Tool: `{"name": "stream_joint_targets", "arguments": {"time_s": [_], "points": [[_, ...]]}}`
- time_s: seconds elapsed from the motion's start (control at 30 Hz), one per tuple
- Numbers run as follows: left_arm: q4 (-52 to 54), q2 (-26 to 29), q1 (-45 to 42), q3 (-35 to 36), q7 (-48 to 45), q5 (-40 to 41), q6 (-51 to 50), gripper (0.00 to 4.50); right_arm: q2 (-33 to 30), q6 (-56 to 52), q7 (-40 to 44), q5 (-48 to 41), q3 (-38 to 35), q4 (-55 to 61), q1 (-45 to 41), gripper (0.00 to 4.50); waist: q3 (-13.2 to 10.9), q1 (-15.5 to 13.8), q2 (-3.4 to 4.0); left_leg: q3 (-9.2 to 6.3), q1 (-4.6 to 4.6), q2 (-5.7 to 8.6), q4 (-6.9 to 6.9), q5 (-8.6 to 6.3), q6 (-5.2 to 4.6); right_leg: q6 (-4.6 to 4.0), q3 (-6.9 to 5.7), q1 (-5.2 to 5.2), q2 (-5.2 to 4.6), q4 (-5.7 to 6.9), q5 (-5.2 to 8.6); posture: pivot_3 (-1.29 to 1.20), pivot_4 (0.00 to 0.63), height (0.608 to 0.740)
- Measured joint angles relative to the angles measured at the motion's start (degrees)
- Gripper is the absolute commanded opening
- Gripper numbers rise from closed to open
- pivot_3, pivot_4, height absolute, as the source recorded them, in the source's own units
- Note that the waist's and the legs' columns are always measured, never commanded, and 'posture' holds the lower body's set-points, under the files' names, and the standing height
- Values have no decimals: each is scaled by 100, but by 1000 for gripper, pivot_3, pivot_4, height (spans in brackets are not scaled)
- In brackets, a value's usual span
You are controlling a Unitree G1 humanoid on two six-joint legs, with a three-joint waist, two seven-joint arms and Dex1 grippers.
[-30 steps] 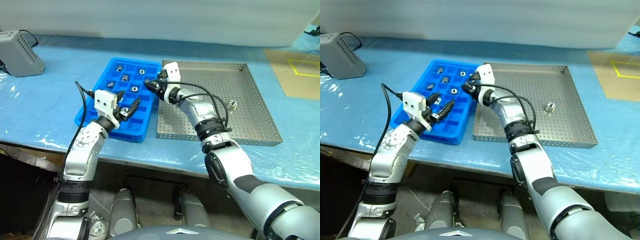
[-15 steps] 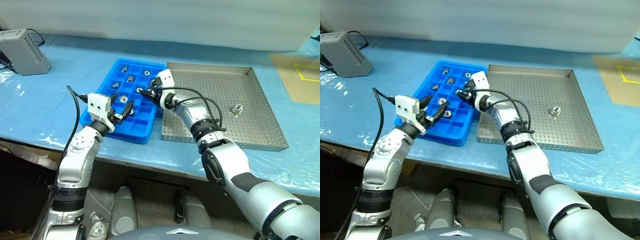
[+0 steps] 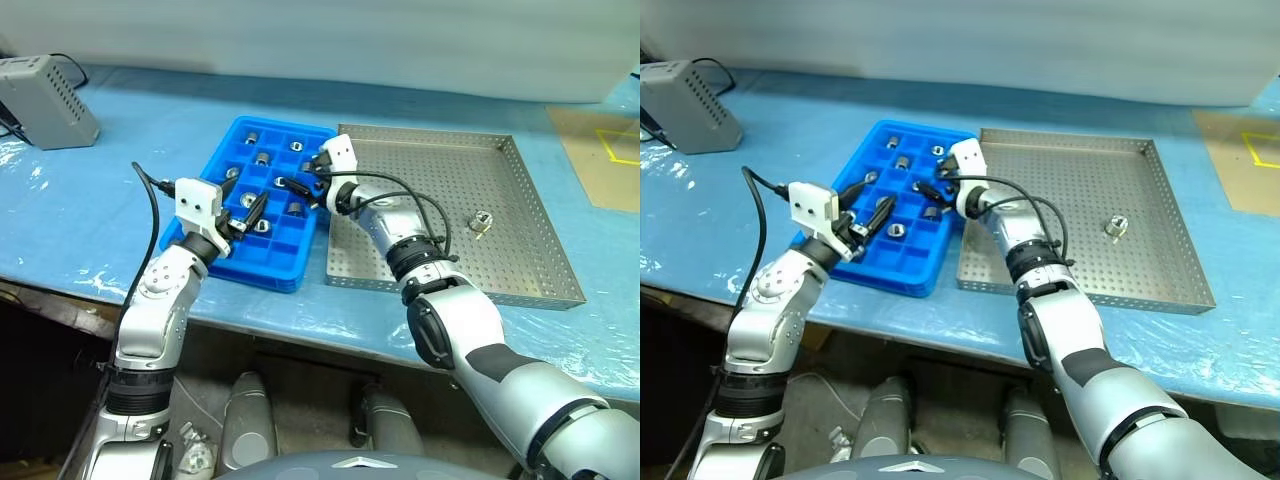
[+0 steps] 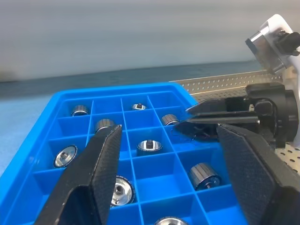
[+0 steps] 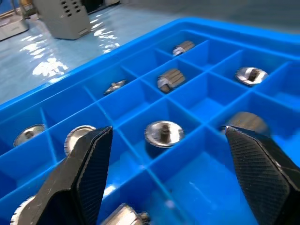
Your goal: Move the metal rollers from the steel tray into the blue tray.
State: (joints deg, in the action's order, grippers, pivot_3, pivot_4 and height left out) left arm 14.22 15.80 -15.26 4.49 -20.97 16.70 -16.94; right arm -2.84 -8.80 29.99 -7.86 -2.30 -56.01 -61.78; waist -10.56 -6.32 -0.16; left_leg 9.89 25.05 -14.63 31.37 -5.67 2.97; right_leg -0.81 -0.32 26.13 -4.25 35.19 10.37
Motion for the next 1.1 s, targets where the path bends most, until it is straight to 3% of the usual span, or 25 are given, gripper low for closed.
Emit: {"name": "stream_joint_targets", "arguments": {"time_s": [0.47,1.1], "points": [[-863,-249,-608,-308,-389,-2,169,3436,-1316,-62,-781,-53,-664,1047,448,3956,2,83,-1,3,-34,16,28,5,9,4,29,-1,0,56,-1,-39,150,740],[-1920,-492,-1334,-527,-980,-11,561,3436,-2016,-1085,-1424,-54,-900,1620,1259,3956,5,264,-1,12,-33,28,79,-2,-3,12,50,-8,4,52,-5,-173,150,740]]}}
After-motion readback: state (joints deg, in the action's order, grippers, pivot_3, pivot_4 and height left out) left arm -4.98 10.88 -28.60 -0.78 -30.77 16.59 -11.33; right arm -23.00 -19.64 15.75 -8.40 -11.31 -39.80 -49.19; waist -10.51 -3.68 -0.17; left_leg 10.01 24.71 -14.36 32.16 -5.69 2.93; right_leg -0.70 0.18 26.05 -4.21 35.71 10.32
